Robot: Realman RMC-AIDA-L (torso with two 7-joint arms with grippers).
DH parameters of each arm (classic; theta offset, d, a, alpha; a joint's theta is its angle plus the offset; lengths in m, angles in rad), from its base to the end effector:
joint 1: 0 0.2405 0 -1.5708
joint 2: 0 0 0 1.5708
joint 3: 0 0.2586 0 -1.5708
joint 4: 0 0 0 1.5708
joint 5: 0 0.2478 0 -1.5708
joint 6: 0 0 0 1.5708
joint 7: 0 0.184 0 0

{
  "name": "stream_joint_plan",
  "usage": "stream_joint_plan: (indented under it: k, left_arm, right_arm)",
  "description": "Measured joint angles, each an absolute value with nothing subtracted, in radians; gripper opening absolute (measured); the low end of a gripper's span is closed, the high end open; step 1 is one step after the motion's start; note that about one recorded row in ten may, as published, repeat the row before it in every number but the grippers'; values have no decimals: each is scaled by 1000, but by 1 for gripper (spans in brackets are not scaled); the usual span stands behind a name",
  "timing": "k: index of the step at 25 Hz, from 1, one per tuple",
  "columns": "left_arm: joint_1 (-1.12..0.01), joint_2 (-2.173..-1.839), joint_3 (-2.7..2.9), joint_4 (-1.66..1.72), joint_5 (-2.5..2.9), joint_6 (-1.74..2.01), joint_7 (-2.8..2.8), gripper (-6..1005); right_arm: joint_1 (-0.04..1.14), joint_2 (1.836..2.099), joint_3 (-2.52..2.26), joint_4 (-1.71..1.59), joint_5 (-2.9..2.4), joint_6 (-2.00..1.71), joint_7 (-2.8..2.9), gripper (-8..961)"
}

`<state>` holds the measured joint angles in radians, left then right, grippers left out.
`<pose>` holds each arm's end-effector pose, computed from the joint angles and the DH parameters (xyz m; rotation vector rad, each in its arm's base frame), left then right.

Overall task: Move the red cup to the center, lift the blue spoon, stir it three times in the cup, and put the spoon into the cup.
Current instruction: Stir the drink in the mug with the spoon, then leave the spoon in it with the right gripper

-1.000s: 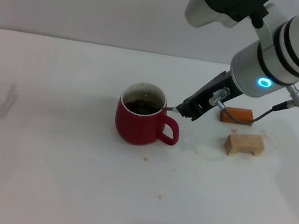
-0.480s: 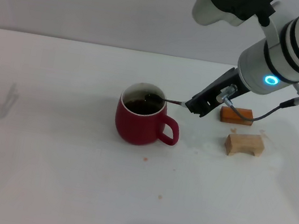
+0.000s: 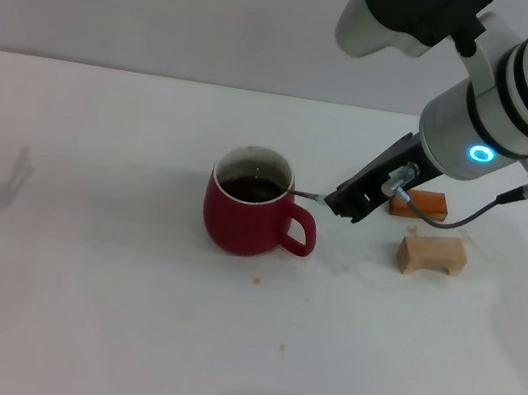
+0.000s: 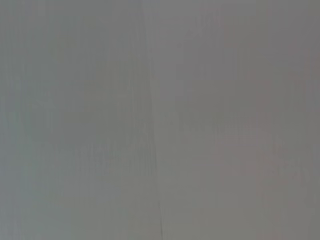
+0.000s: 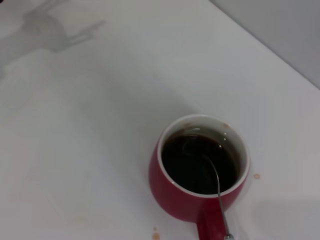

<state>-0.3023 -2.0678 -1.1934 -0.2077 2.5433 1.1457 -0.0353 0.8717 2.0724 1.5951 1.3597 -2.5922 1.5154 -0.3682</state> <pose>-0.3985 0.3577 -0.0086 -1.4700 -0.5239 -0.5363 0.0651 0.4220 -0.0629 -2.6160 0.6562 -0.4541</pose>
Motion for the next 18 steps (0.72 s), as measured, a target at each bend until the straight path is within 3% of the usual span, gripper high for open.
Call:
stream_joint_plan:
  k: [18]
  left_arm:
    - [-297,-2068,-1193,-205,2543,1146,-35,842]
  right_arm:
    - [905,2075,1535,1353,-2562,1458,-356,122]
